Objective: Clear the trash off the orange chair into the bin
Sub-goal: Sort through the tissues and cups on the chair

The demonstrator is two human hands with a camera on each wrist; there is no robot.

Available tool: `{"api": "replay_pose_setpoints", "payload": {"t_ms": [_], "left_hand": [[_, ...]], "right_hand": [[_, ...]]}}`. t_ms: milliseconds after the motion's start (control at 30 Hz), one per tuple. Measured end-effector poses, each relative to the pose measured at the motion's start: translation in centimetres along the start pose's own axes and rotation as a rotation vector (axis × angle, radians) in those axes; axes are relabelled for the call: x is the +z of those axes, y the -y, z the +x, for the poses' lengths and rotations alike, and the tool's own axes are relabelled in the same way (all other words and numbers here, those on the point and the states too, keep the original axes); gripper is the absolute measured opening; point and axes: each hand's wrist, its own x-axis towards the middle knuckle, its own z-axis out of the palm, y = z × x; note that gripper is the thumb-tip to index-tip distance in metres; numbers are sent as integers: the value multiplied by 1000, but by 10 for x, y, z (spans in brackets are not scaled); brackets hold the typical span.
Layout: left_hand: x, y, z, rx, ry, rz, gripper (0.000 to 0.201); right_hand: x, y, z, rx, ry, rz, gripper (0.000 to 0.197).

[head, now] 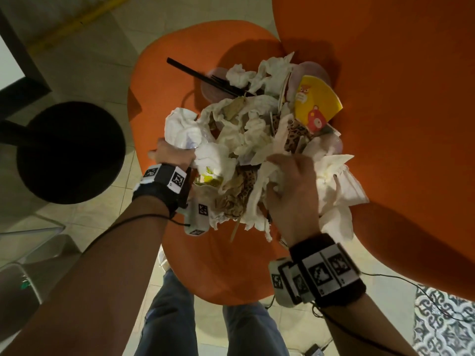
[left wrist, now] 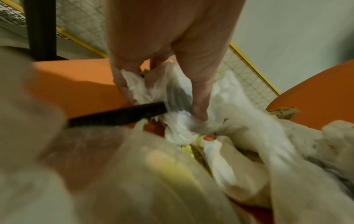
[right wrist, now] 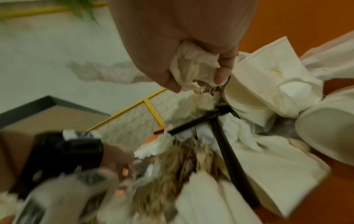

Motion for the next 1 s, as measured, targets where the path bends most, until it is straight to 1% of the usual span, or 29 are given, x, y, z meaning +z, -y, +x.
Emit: {"api": "replay_pose_setpoints", "payload": {"t_ms": [67, 133, 167, 233, 267, 300, 367, 400, 467, 533, 633, 700, 767, 833, 900, 933, 967, 1000], "left_hand": [[-4, 0, 3, -1, 43, 22, 72], [-3, -5, 0, -20, 34, -12, 76], [-2, -10, -5, -41, -9, -25, 79], [-3, -18, -15, -97, -108, -23, 84], [-3, -17, -17, -82, -112, -35, 85], [-3, -14, -18, -37, -101, -47, 86], [-5, -2, -15, 53, -74, -101, 87], [-8, 2, -16, 77, -70, -156, 88], [-15, 3, -22, 117, -96, -275, 84], [-24, 3, -29, 159, -127, -348, 76], [-43, 5, -43, 212, -137, -492, 68], [-54, 11, -55, 195, -100, -595, 66], [-58, 23, -65, 162, -26, -640, 70], [-55, 37, -74, 120, 120, -638, 78], [-44, 49, -84, 34, 290, -603, 84], [-36, 53, -90, 4, 329, -542, 83], [-29, 56, -96, -15, 331, -455, 80], [-22, 57, -100, -9, 305, -356, 78]], "right_hand": [[9, -4, -11, 42, 119, -101, 54], [16, -7, -20, 97, 260, -191, 55], [18, -7, -24, 114, 312, -212, 56], [21, -6, -31, 96, 355, -233, 62], [22, -6, -33, 82, 383, -246, 68], [23, -6, -33, 77, 428, -275, 75], [27, -7, -32, 67, 545, -400, 89], [29, -7, -31, 58, 594, -462, 94], [34, -8, -31, 37, 634, -540, 96], [39, -11, -30, 16, 616, -589, 86], [40, -16, -25, 33, 588, -567, 70], [38, -19, -21, 42, 549, -525, 62], [37, -22, -15, 59, 473, -451, 50], [37, -23, -8, 75, 429, -387, 36], [33, -20, 0, 91, 391, -323, 33], [29, -18, 4, 93, 341, -278, 35], [24, -14, 7, 88, 285, -233, 37], [19, -11, 10, 75, 243, -205, 40]]}}
